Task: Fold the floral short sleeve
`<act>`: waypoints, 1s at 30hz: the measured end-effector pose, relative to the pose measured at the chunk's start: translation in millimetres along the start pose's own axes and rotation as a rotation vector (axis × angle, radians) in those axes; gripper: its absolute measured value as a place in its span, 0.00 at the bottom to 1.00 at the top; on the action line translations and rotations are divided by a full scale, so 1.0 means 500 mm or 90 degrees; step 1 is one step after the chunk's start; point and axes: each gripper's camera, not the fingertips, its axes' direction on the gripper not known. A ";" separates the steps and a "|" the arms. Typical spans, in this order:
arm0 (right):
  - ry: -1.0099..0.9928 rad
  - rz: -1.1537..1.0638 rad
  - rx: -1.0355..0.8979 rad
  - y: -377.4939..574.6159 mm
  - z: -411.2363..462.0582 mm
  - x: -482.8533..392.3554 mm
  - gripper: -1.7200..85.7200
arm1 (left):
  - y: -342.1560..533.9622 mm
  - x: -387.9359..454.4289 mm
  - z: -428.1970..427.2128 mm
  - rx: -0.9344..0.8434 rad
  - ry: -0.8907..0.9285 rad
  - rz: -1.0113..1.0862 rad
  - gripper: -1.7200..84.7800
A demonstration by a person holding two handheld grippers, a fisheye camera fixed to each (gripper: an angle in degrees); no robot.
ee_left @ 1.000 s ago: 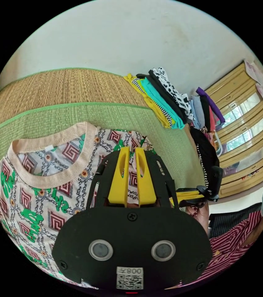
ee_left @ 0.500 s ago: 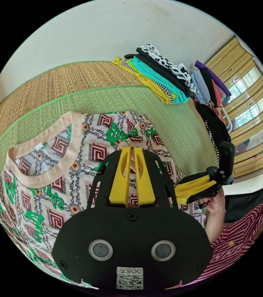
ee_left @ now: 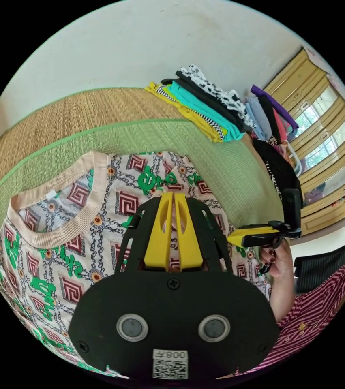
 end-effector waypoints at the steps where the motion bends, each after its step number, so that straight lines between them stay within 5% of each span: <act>1: -0.022 0.007 0.005 -0.005 -0.001 0.023 0.02 | 0.004 -0.001 -0.036 0.017 0.018 -0.014 0.02; 6: -0.128 0.021 0.046 -0.016 -0.018 0.118 0.02 | 0.097 -0.002 -0.264 0.107 0.042 -0.058 0.03; 13: -0.244 0.069 0.120 -0.020 -0.019 0.260 0.02 | 0.502 -0.161 -0.633 0.271 0.048 -0.351 0.05; 20: -0.175 0.072 0.086 -0.024 0.037 0.302 0.03 | 0.736 -0.256 -0.808 0.340 0.014 -0.587 0.11; 30: -0.030 -0.137 -0.135 -0.182 0.463 0.078 0.09 | 0.728 -0.302 -0.935 0.412 0.098 -0.585 0.09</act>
